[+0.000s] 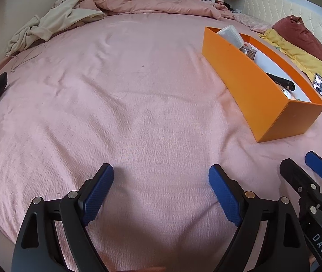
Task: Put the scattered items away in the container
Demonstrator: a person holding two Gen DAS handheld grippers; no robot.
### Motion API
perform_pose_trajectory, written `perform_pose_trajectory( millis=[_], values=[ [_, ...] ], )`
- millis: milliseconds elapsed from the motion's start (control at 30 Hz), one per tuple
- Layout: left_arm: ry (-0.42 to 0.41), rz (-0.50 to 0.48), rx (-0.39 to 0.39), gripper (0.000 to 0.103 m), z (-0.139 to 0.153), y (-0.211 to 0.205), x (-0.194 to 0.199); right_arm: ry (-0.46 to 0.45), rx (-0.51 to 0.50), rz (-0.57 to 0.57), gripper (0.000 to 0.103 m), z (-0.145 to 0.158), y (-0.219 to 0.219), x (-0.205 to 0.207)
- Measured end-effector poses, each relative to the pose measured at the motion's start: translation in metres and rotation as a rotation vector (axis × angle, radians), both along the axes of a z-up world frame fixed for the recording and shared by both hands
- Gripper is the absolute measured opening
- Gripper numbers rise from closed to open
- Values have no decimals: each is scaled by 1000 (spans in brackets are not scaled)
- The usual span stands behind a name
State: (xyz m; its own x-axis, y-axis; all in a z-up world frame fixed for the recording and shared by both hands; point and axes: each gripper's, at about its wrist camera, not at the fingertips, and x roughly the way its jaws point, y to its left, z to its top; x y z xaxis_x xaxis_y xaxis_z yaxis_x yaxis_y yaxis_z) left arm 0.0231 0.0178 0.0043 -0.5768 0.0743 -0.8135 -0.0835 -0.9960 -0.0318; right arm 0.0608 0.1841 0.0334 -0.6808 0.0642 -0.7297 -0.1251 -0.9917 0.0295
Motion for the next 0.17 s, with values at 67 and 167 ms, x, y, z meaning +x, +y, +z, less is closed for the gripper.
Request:
perform_pose_trajectory(
  millis=[67,167],
  values=[
    [-7,6,2,86,0,0,0,-1,-2,1,62,1,0,0],
    [-21,5,-1,86,1,0,-2,-1,-2,2,62,1,0,1]
  ],
)
